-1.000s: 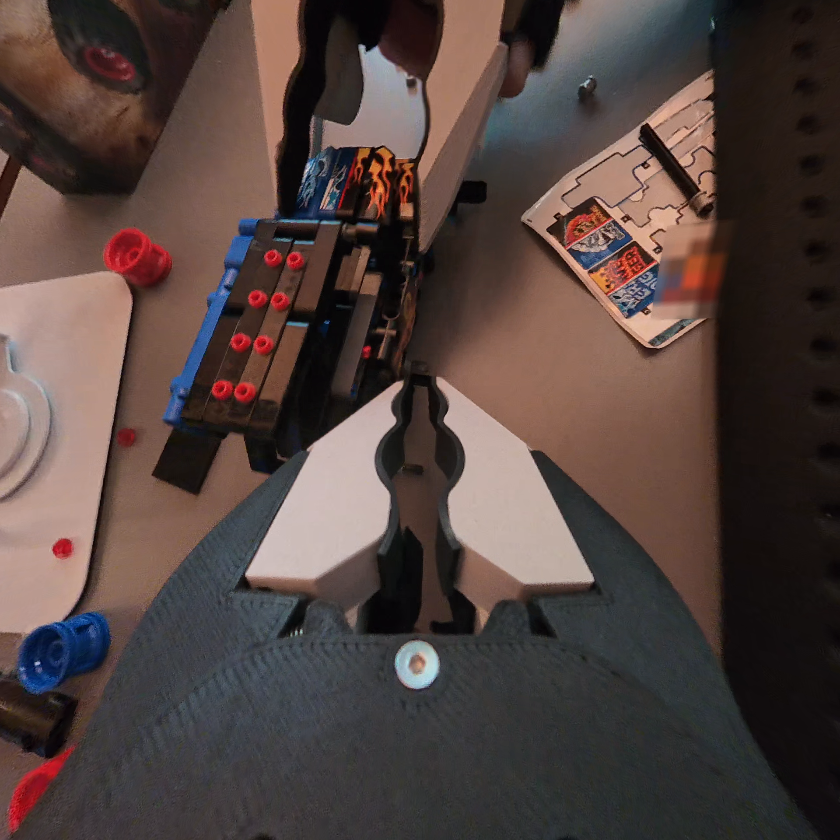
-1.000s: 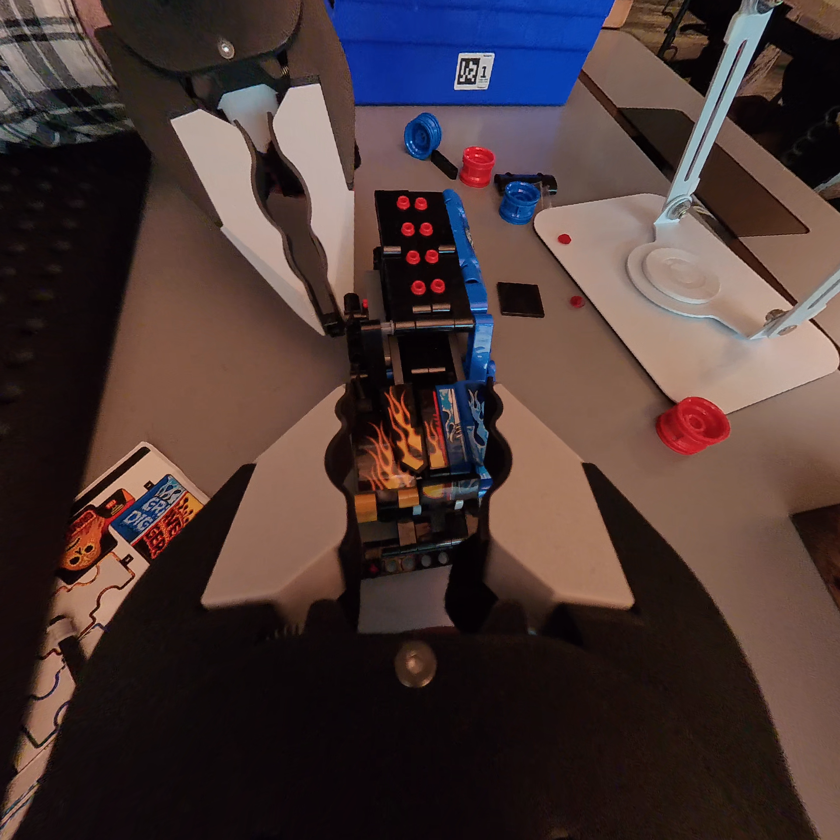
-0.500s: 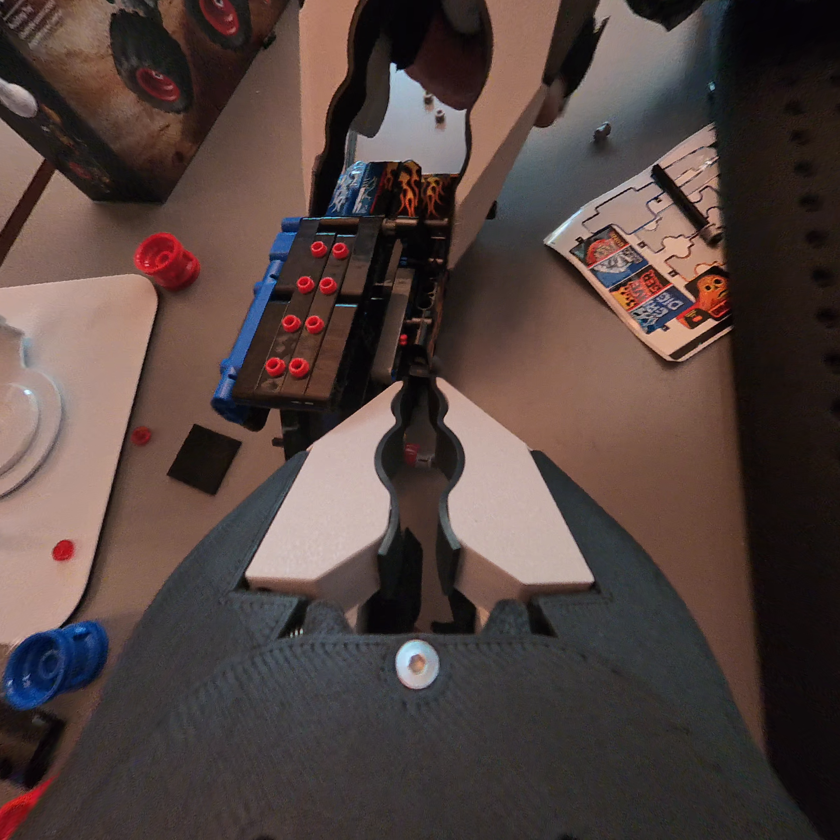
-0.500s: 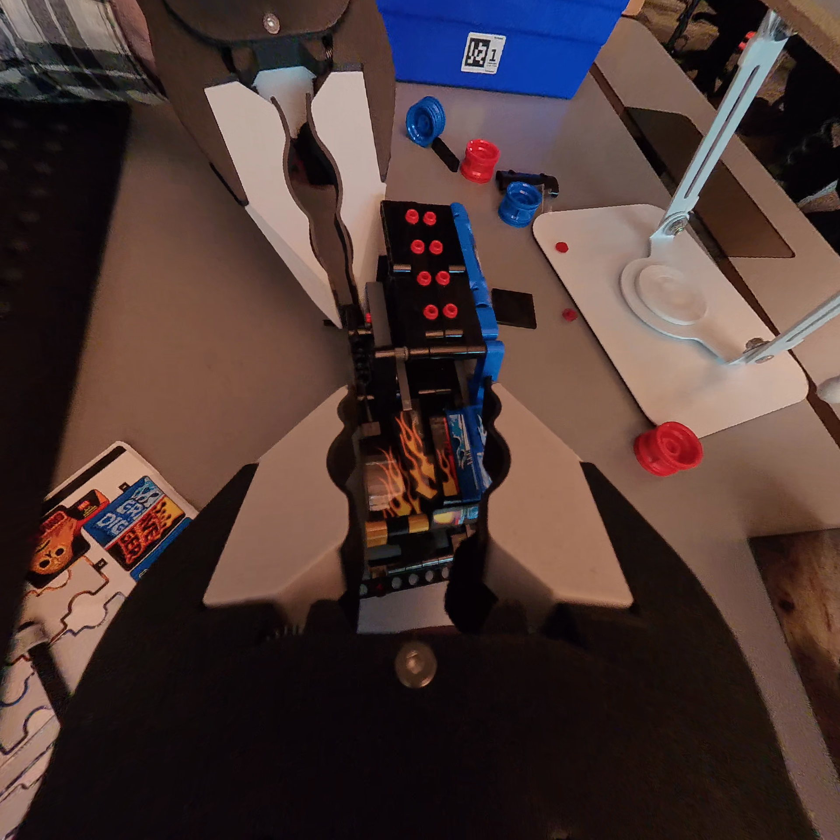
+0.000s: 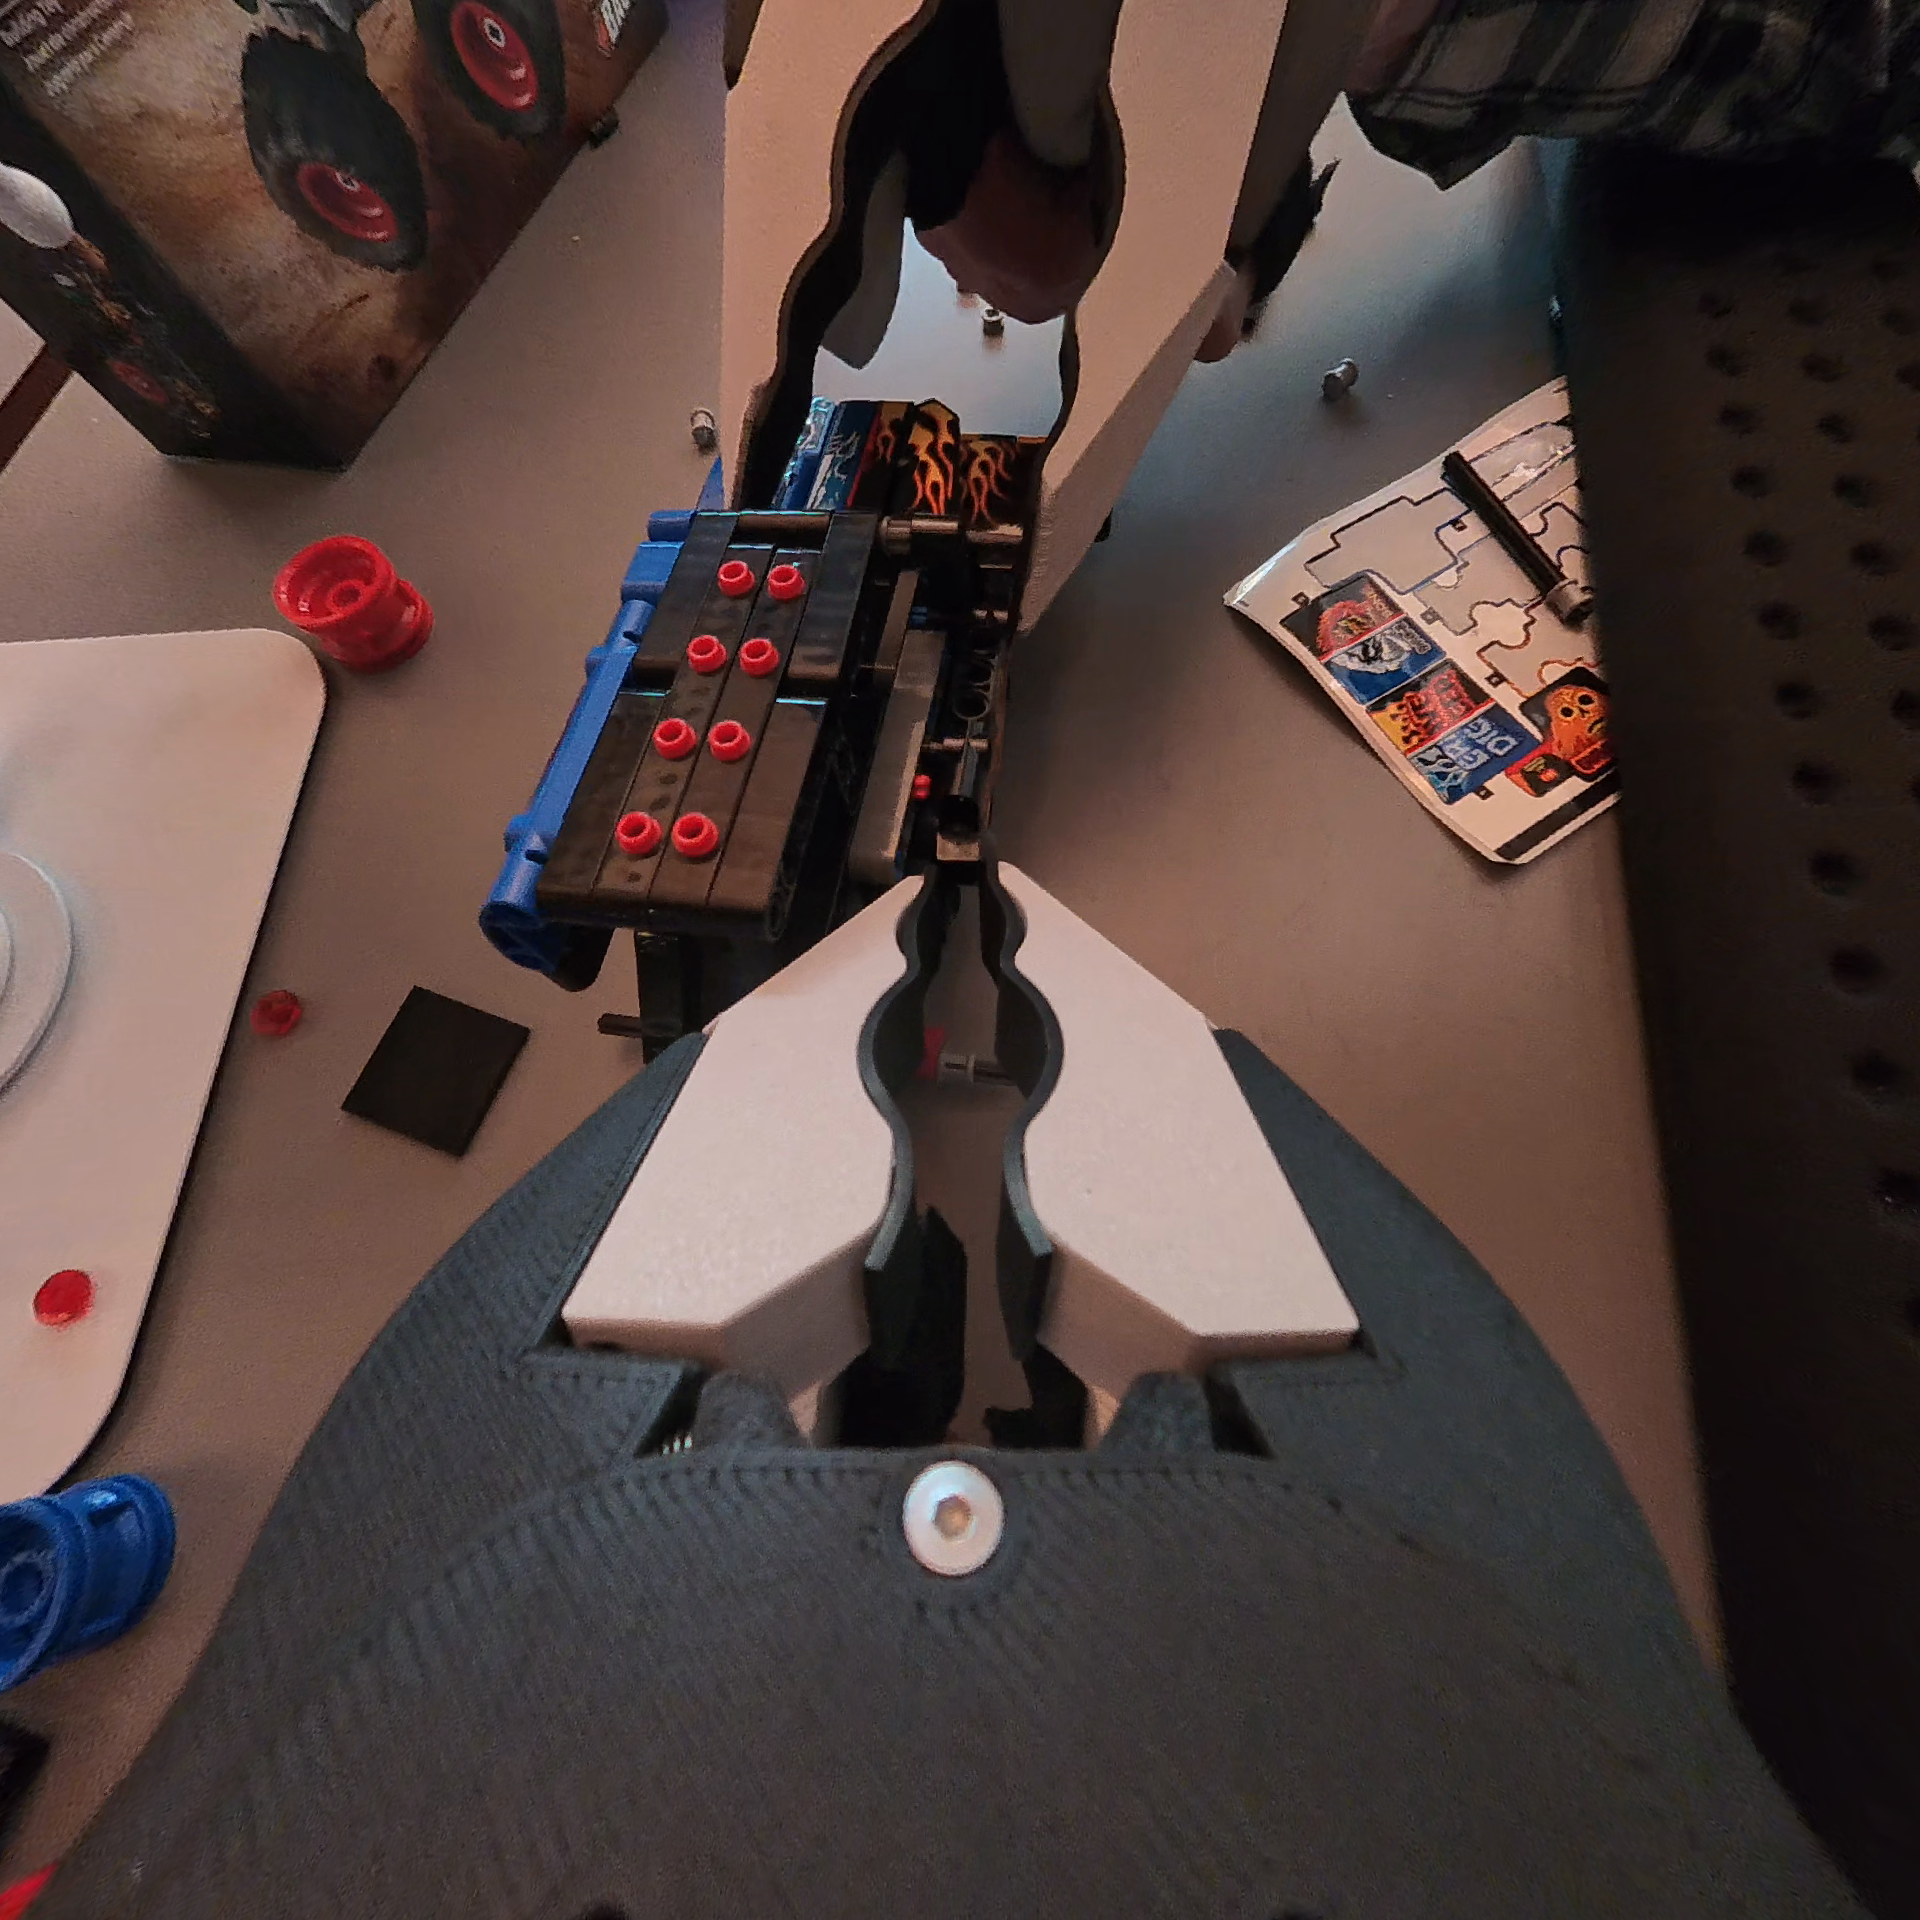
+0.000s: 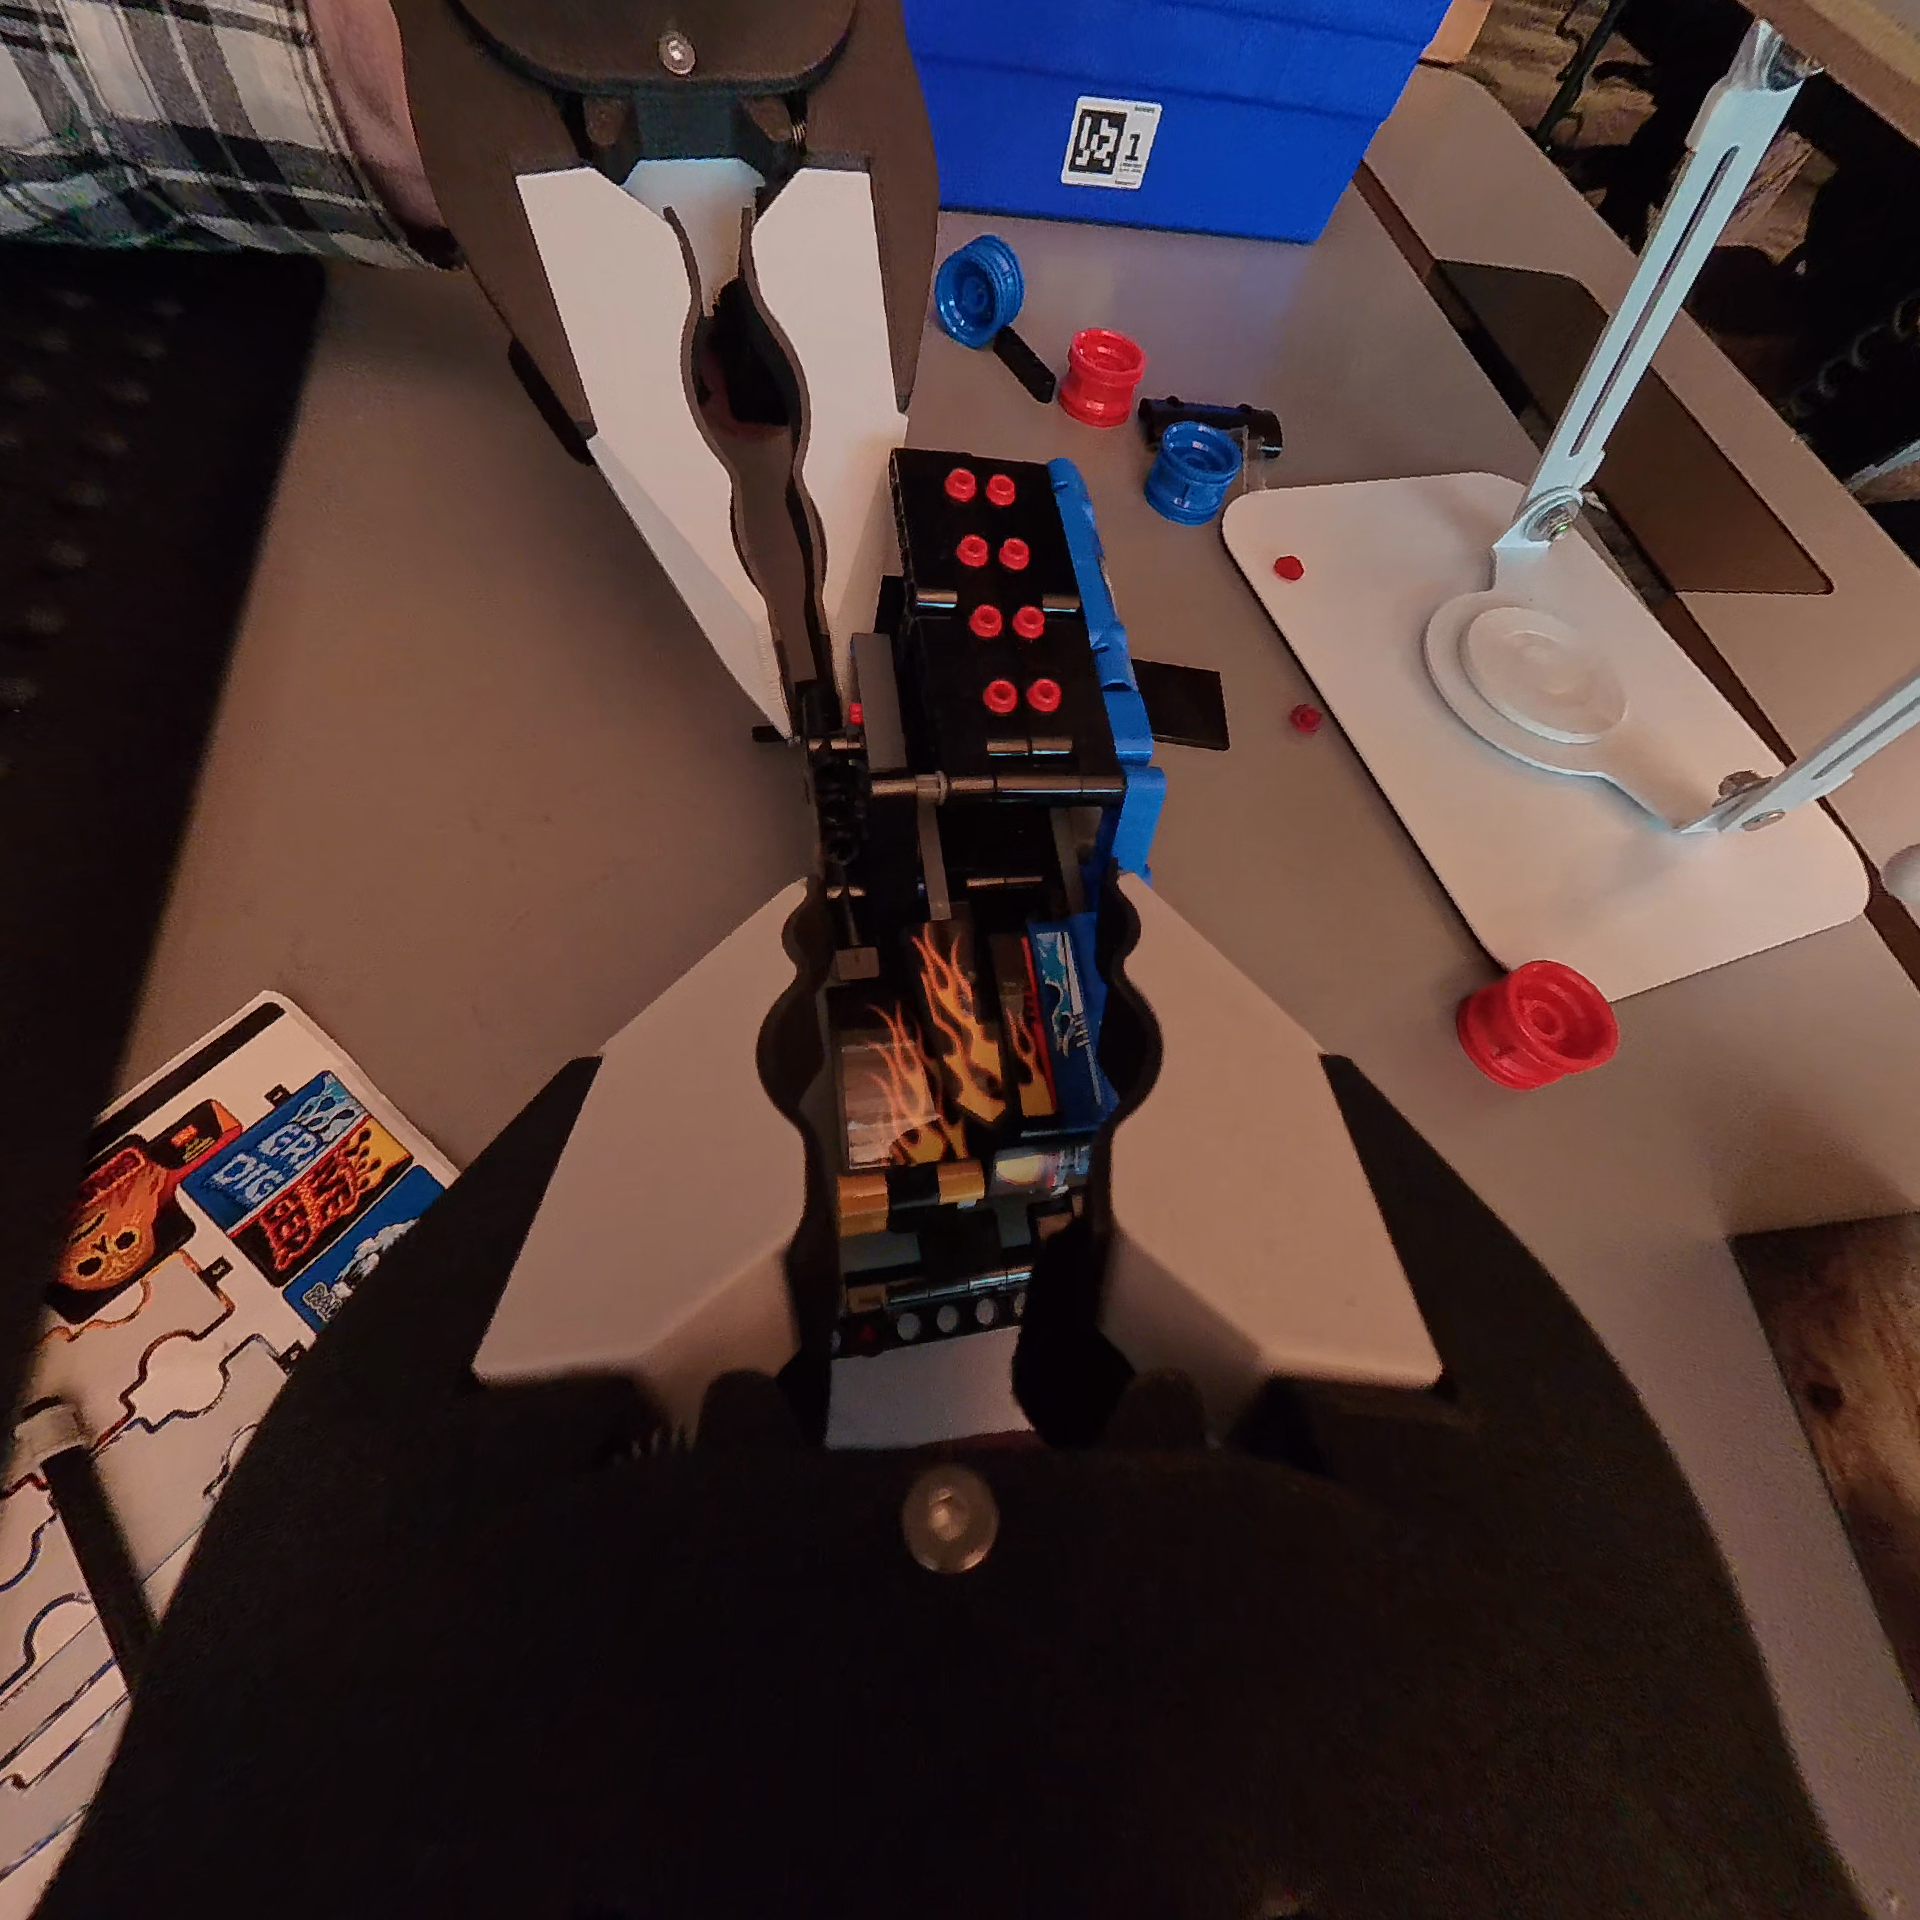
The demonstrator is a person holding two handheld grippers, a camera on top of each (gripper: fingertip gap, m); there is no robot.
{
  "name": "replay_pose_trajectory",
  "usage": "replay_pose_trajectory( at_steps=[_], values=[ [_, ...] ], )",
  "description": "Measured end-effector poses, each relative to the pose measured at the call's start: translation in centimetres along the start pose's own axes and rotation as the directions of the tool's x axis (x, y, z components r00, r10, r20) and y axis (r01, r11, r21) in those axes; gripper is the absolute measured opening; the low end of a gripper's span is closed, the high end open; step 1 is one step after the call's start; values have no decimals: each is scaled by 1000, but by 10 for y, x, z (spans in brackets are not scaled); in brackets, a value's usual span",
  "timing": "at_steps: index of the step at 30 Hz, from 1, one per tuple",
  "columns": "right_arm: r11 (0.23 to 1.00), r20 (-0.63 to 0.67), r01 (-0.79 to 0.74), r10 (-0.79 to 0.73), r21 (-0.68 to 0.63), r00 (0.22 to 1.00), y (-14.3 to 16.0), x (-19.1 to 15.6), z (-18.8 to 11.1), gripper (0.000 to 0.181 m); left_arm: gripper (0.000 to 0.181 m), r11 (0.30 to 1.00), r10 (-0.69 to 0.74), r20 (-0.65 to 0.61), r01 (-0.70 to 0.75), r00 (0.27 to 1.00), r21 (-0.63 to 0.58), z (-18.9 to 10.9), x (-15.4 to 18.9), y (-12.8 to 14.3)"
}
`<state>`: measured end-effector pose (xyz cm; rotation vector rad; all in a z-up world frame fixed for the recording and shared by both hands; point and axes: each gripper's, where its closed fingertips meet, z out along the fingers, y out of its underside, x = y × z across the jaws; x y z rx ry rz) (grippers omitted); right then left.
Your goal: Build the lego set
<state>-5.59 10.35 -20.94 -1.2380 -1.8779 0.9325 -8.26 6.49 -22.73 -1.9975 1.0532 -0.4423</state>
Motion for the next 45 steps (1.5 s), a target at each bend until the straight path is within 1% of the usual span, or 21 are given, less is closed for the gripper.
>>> replay_pose_trajectory(
  at_steps=[2, 3, 5, 6, 8, 10, 12, 13, 15, 17, 20, 22, 24, 26, 27, 28, 32, 36, 38, 45],
  values=[
    [1000, -3, 0, 0, 0, 1000, 0, 0, 0, 48, 5, 1000, -18, 6, 18, 1000, 4, 0, -1, 0],
    [1000, 30, 4, -5, 7, 1000, -1, -6, 1, 20, 6, 999, -29, 27, 29, 999, 18, 0, -4, -2],
    [999, 19, 50, -50, 4, 999, 0, -10, 3, 15, 6, 998, -49, 77, 46, 996, 47, -3, -13, -8],
    [999, 28, 40, -40, 4, 999, -1, -10, 2, 15, 6, 997, -46, 26, 44, 999, 60, -5, -4, -11],
    [1000, 39, 22, -23, 14, 999, -1, -10, 2, 15, 6, 1000, 23, 42, -23, 999, -12, 0, 1, 0],
    [1000, 37, 24, -25, 8, 999, -1, -11, 2, 20, 6, 1000, 0, 55, 0, 998, 0, 3, -2, 4],
    [1000, 21, 15, -15, 20, 1000, -7, -11, -1, 31, 6, 1000, 5, 103, -5, 995, 1, -5, -11, 4],
    [1000, 14, 12, -12, 29, 1000, -12, -12, -4, 33, 6, 1000, -7, 99, 5, 995, 19, -8, -12, 2],
    [998, -25, 47, -46, 38, 999, -20, -14, -9, 27, 6, 1000, -14, 81, 13, 997, 18, -11, -10, 6],
    [995, -51, 94, -92, 32, 994, -29, -23, -9, 20, 6, 998, -21, 10, 20, 1000, 64, -13, 3, -1],
    [992, -31, 122, -122, 14, 992, -38, -41, 4, 18, 6, 996, 14, -21, -12, 1000, 91, -17, 13, -11],
    [995, -21, 100, -99, 3, 995, -39, -43, 13, 10, 6, 994, 33, -49, -28, 998, 107, -17, 21, -17],
    [998, 38, 62, -63, 27, 997, -42, -51, 19, 0, 6, 994, 74, -34, -71, 997, 84, -16, 25, -18],
    [998, 78, 44, -47, 43, 996, -43, -56, 20, 2, 6, 994, 79, -41, -75, 996, 79, -14, 28, -16],
    [998, 95, 31, -36, 56, 995, -44, -57, 19, 8, 6, 993, 78, -37, -75, 996, 90, -15, 28, -18],
    [998, 107, 17, -24, 63, 994, -45, -58, 19, 9, 6, 992, 82, -30, -79, 996, 95, -16, 27, -19],
    [998, 107, 22, -27, 51, 994, -41, -57, 18, 13, 6, 991, 109, -15, -107, 994, 82, -14, 27, -19],
    [999, 97, 40, -42, 23, 994, -36, -57, 22, 9, 6, 989, 137, 9, -137, 991, 64, -14, 26, -18],
    [999, 97, 41, -44, 29, 994, -36, -57, 22, 5, 6, 988, 141, 9, -141, 990, 63, -14, 27, -18],
    [998, 119, -5, -1, 55, 993, -37, -57, 22, 5, 7, 979, 202, 58, -204, 978, 31, -15, 26, -18]
  ],
)
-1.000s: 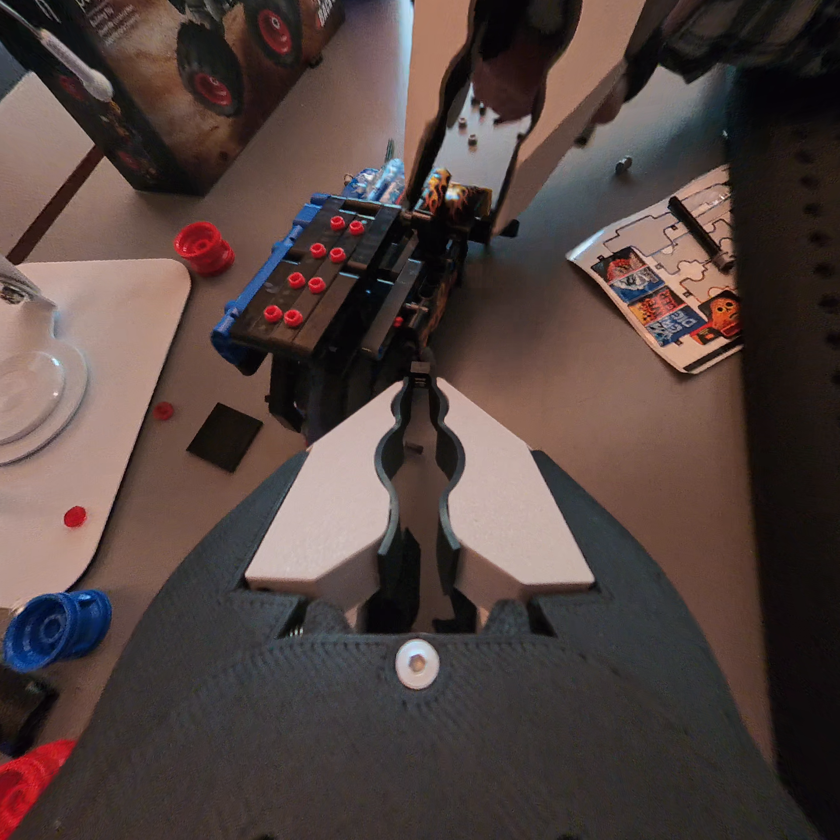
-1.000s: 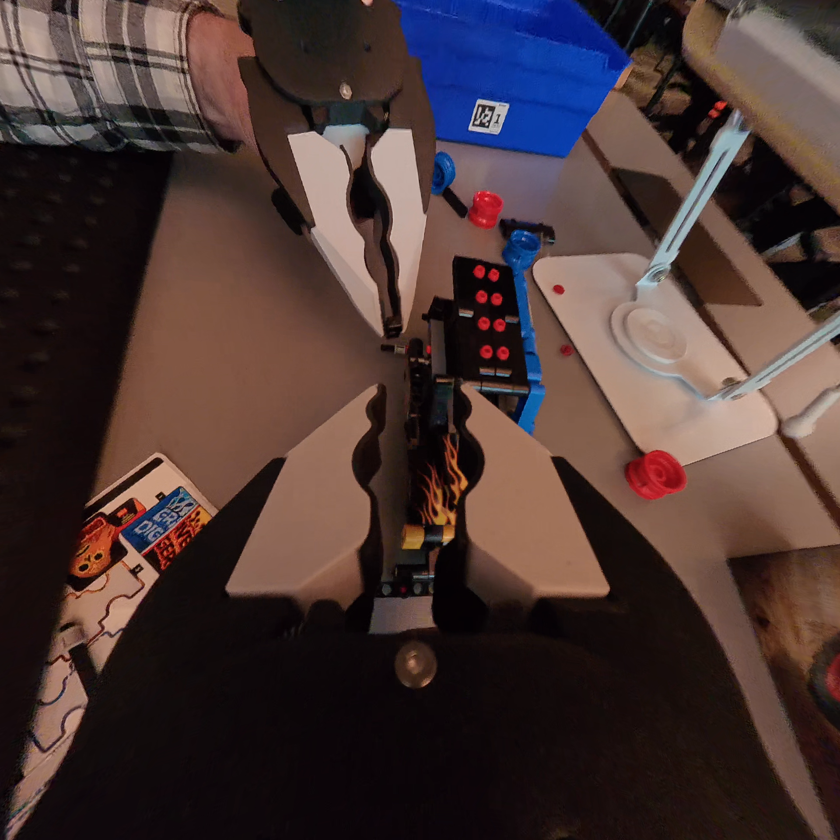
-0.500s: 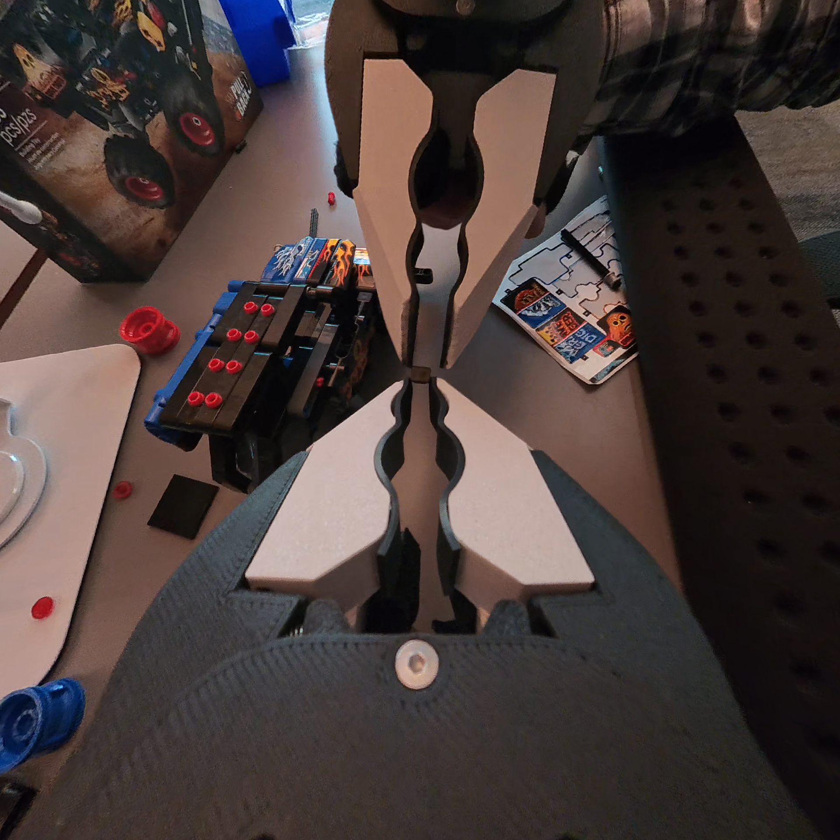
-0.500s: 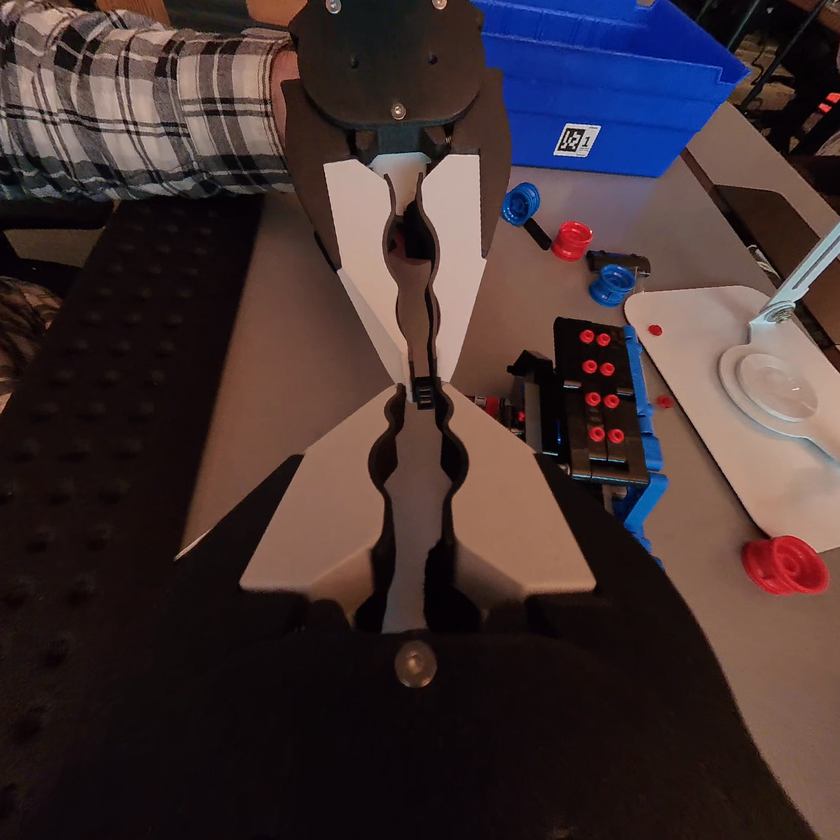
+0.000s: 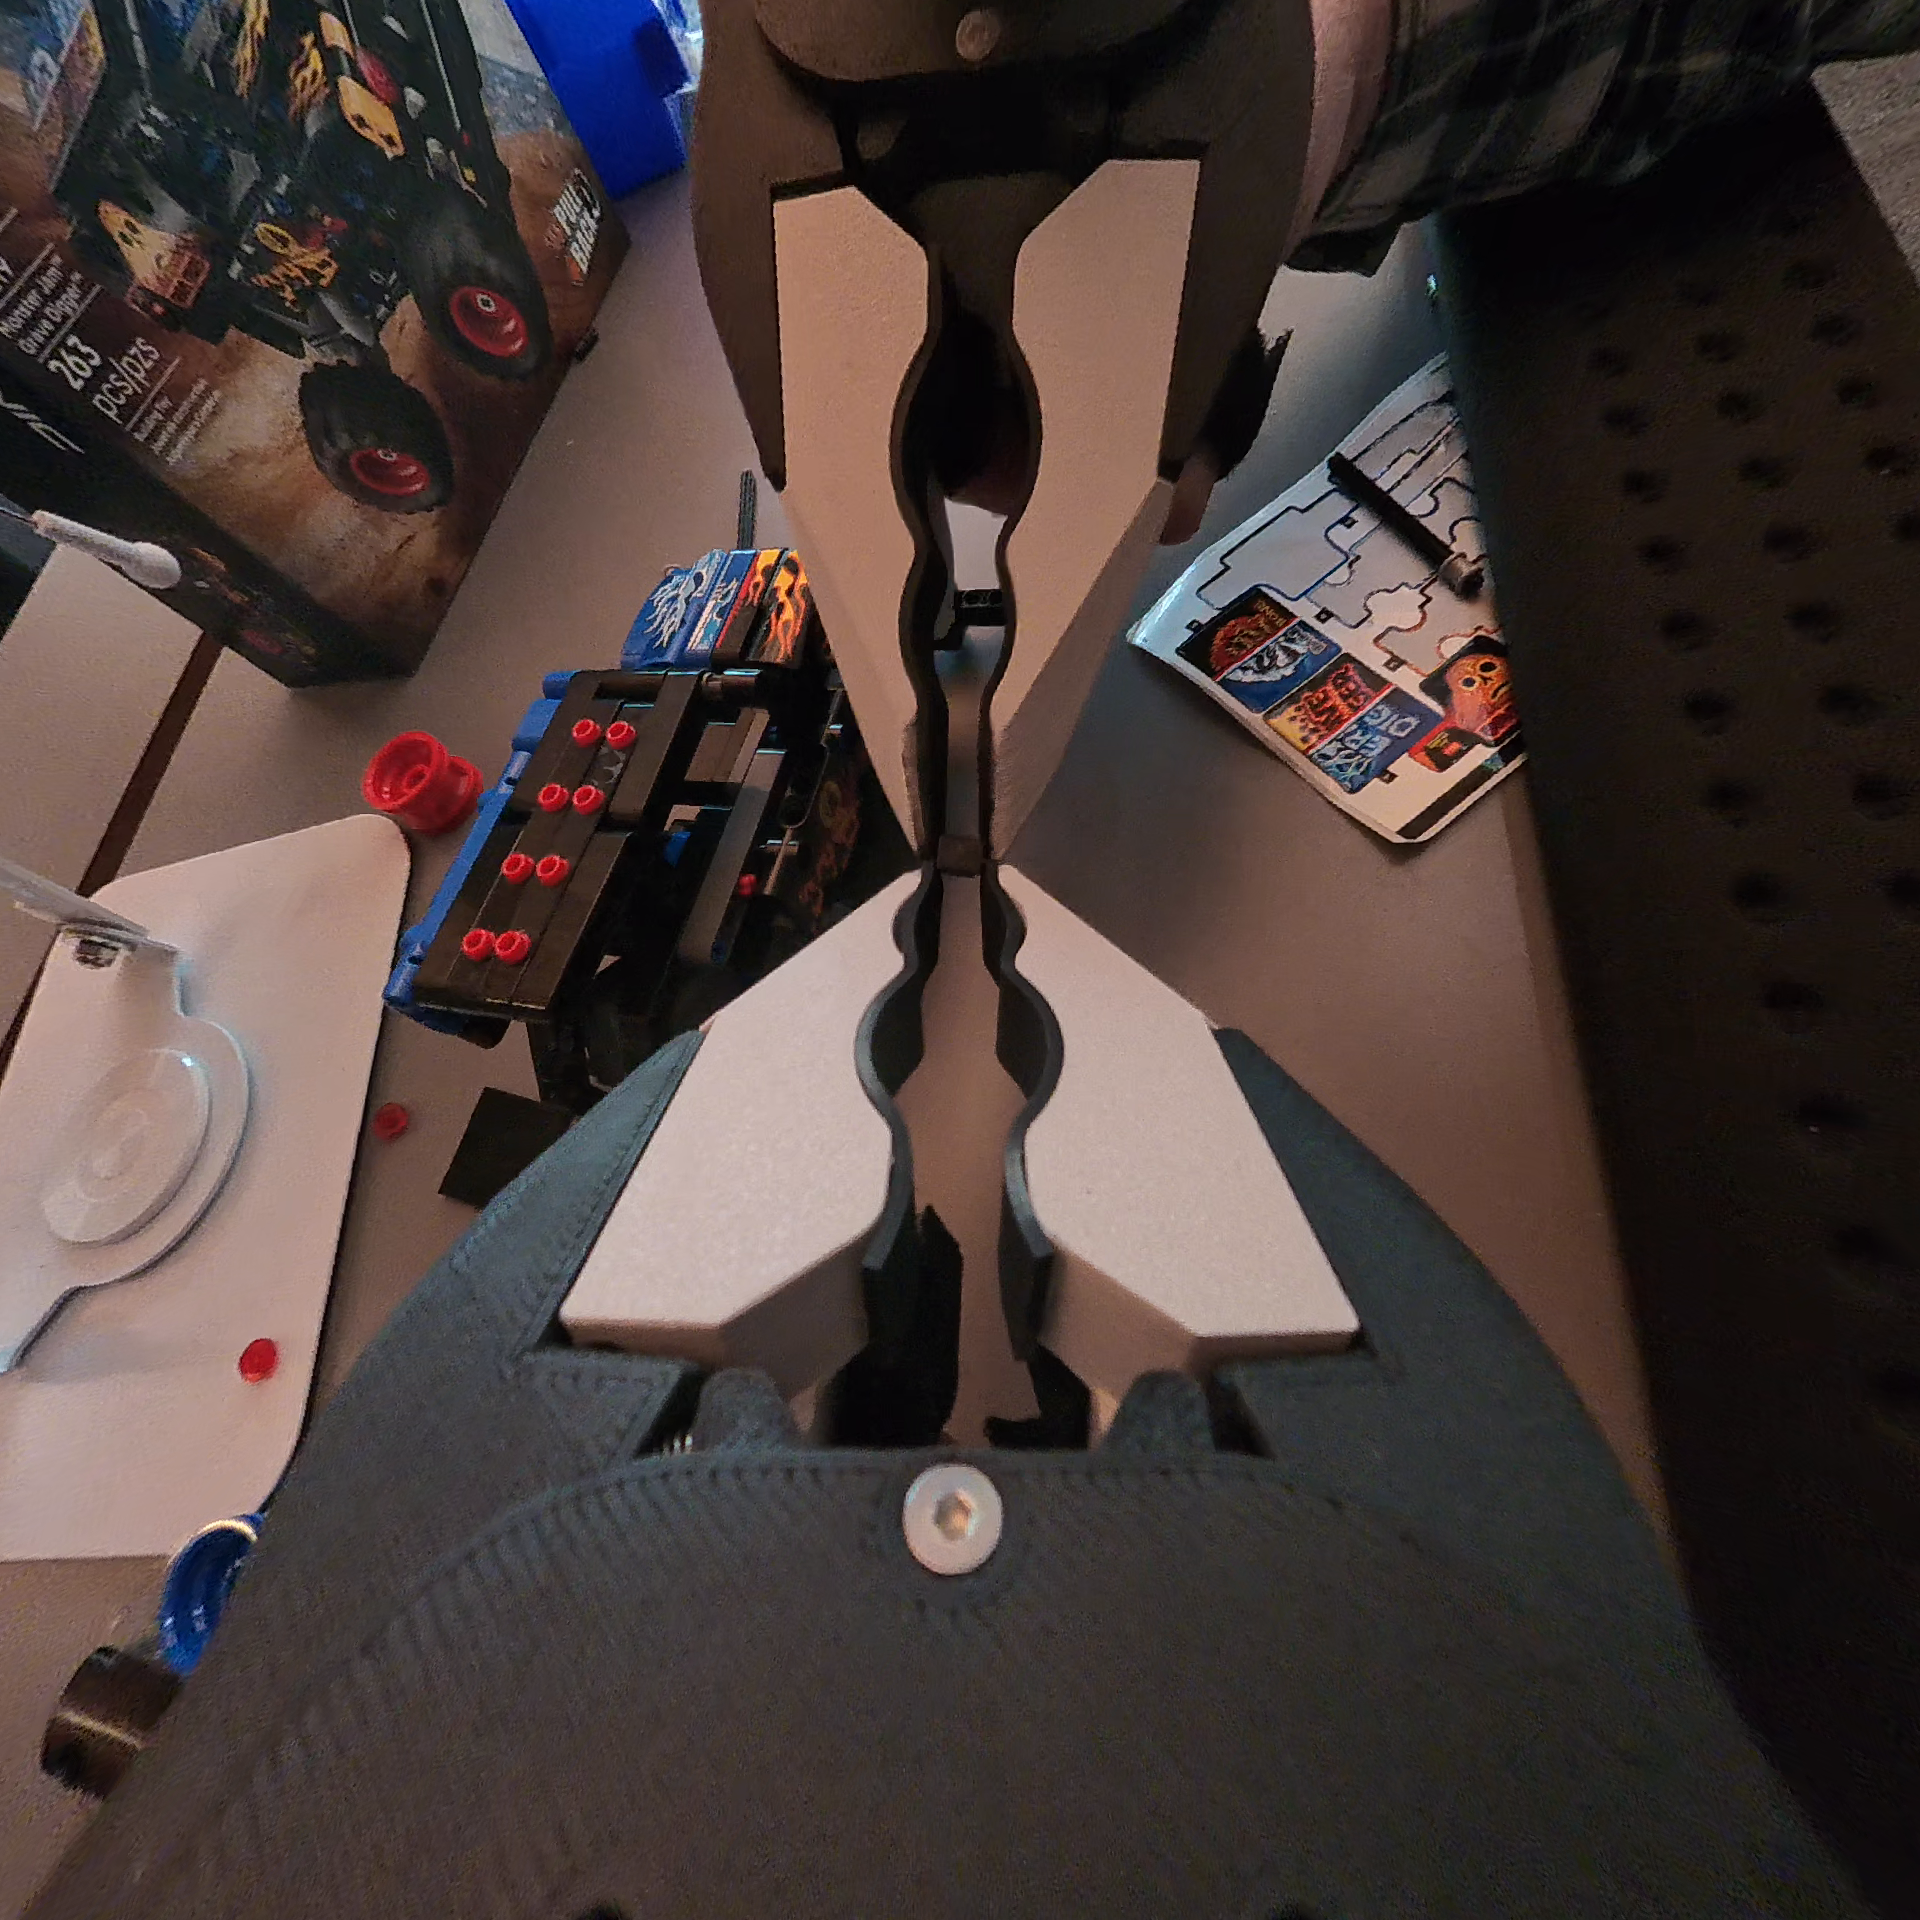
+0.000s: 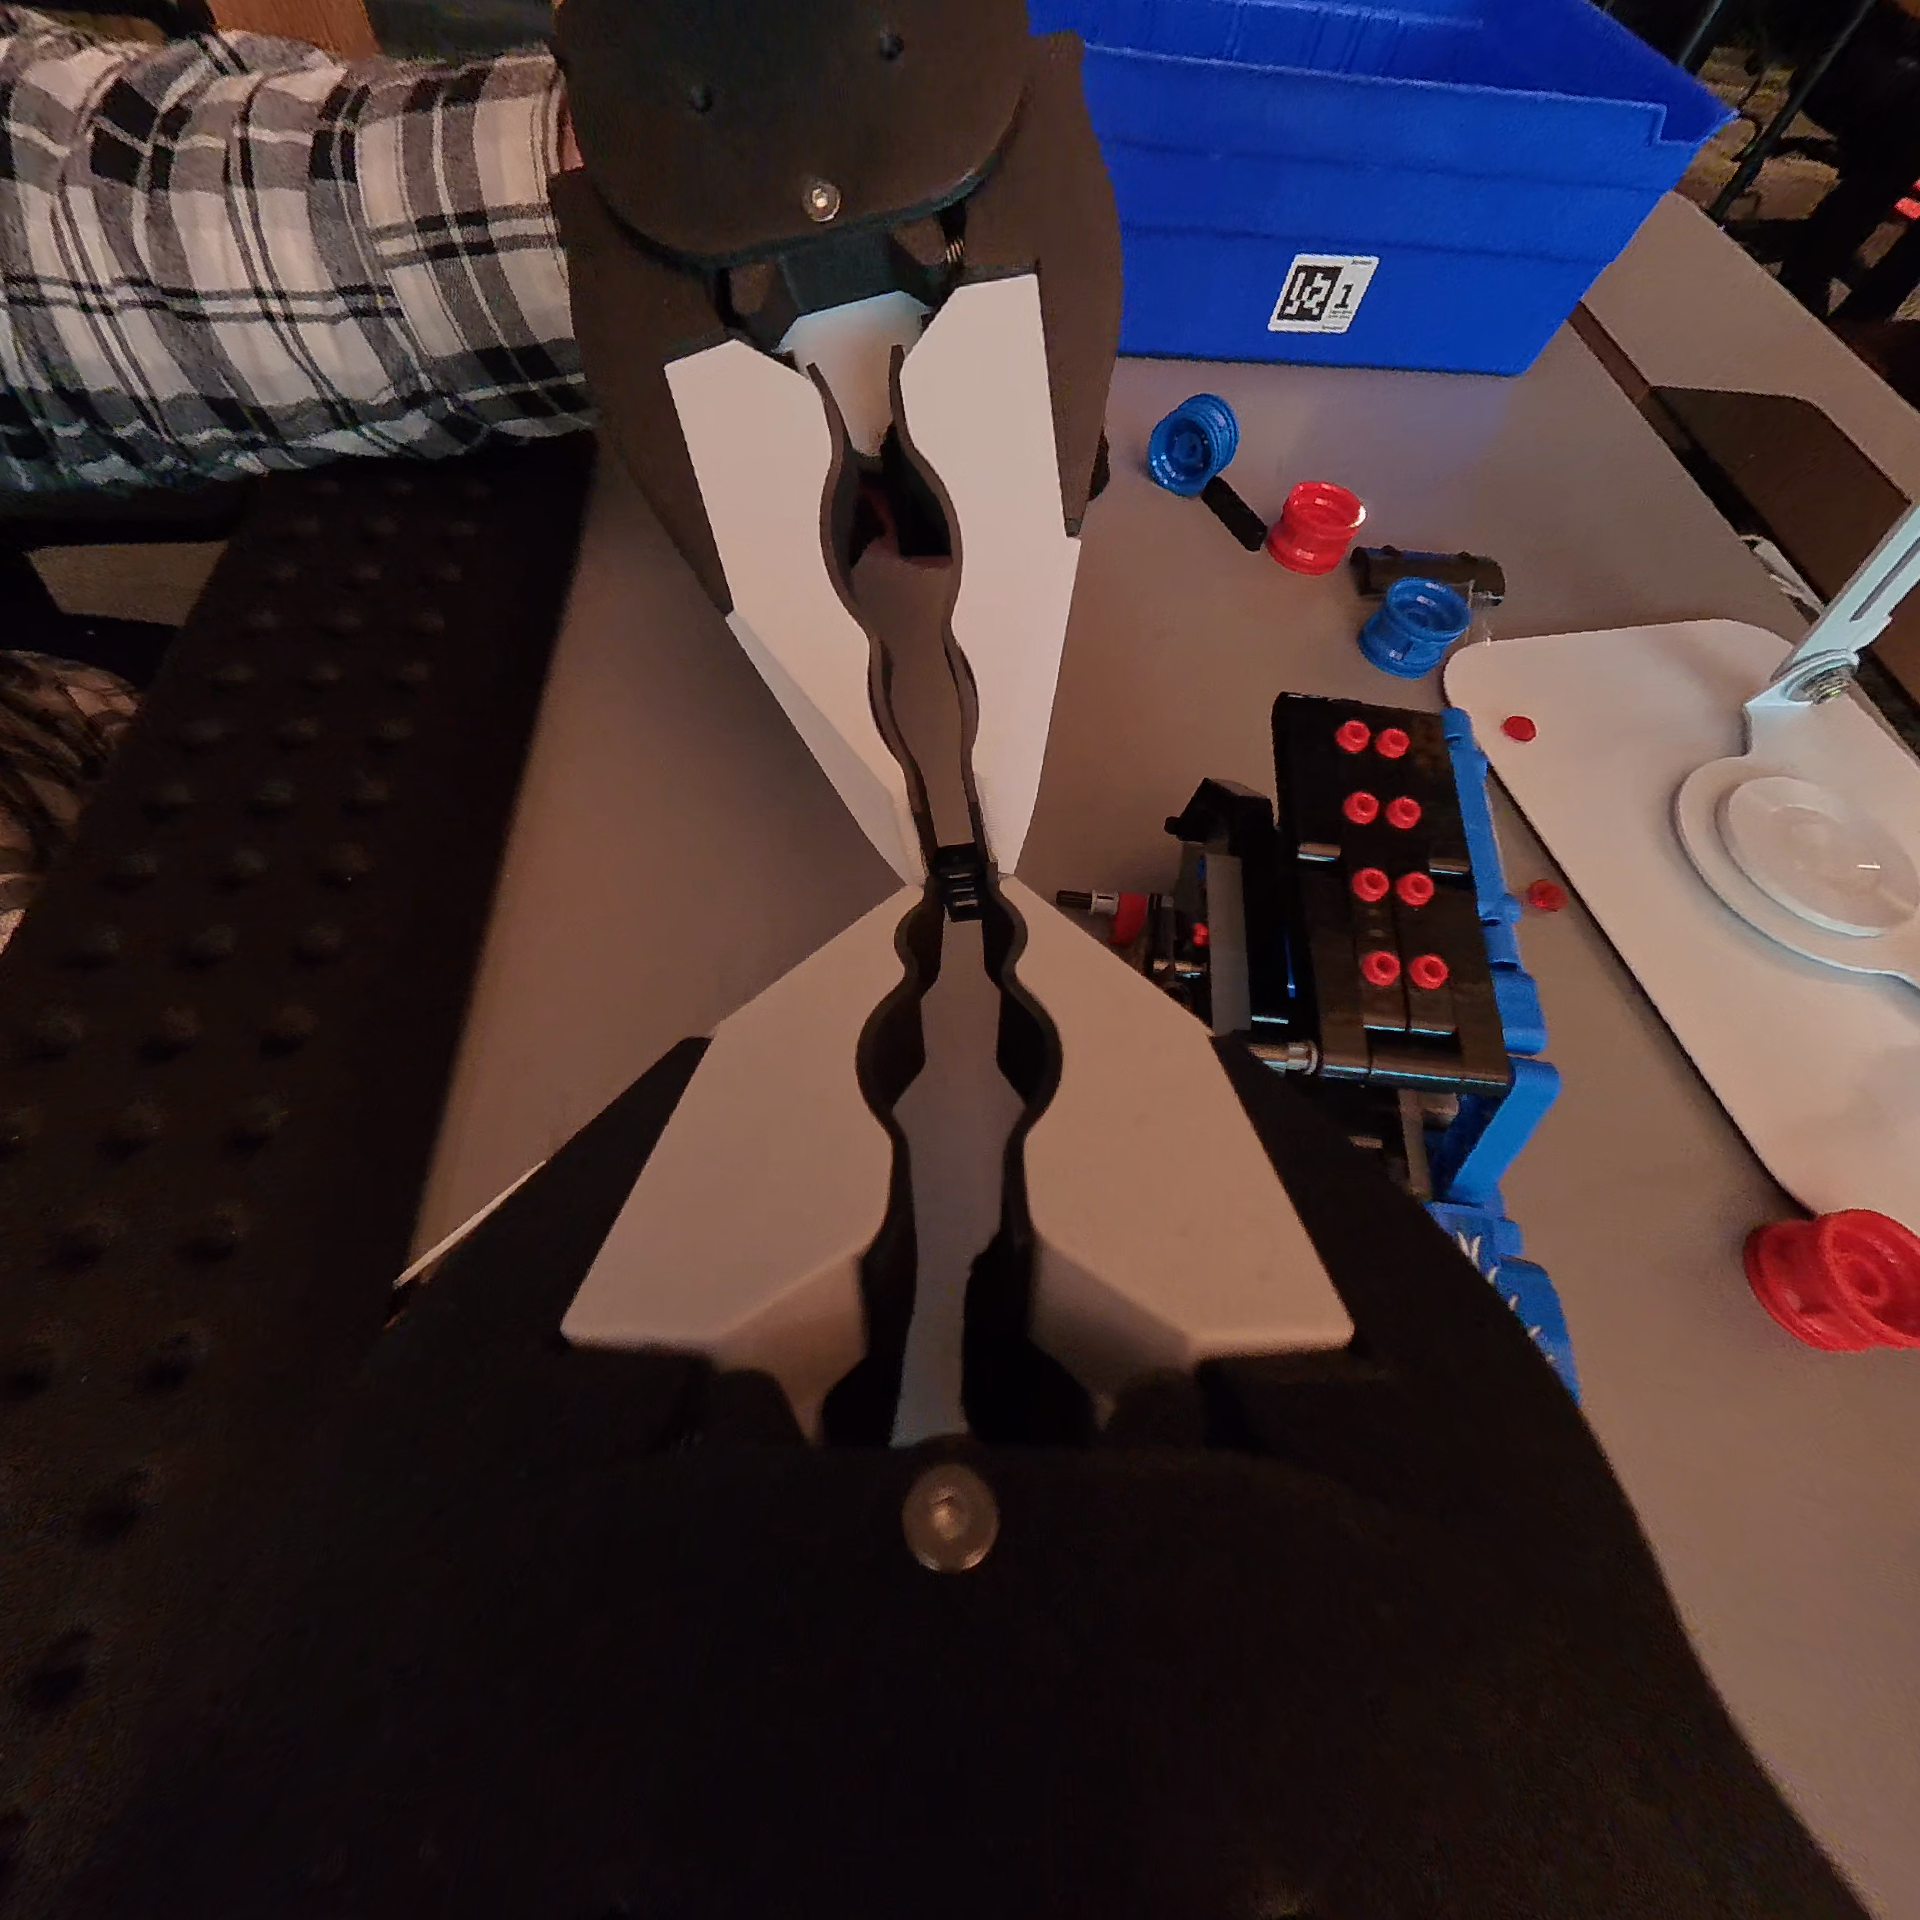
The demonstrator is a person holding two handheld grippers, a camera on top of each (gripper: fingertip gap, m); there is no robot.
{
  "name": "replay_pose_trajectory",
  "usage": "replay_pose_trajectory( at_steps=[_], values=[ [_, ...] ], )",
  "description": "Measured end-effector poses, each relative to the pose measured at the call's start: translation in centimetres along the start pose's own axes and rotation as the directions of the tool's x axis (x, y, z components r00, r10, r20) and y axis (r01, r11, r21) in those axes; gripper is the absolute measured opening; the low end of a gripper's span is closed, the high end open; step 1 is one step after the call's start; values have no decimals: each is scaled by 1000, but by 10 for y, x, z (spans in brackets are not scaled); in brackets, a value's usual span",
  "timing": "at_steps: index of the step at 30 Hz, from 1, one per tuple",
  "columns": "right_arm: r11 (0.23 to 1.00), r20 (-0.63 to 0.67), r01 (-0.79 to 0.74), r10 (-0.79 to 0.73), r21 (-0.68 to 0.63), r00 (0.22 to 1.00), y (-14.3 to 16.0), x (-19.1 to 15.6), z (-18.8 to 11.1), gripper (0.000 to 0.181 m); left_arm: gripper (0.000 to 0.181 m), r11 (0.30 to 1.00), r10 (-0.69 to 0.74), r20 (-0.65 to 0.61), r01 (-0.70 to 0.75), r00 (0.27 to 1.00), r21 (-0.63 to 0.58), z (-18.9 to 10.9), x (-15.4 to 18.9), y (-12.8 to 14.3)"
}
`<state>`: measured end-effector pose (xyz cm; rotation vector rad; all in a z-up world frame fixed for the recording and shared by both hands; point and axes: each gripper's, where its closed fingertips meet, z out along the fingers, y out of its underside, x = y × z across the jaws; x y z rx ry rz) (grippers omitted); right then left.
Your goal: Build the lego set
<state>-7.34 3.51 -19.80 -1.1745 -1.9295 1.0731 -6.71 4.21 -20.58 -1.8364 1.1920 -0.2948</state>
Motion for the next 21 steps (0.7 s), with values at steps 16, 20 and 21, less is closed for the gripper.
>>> replay_pose_trajectory(
  at_steps=[16, 20, 21],
  values=[
    [980, 8, -143, 143, 141, 990, -11, 10, -7, 5, 8, 957, -248, 163, 215, 955, 196, -12, -14, -14],
    [985, -18, -113, 116, 131, 993, -11, 10, -7, 5, 0, 938, -284, 100, 255, 954, 235, -11, -9, -16],
    [985, -24, -112, 116, 132, 993, -11, 10, -7, 5, 1, 931, -300, 90, 270, 950, 246, -11, -10, -17]
  ],
)
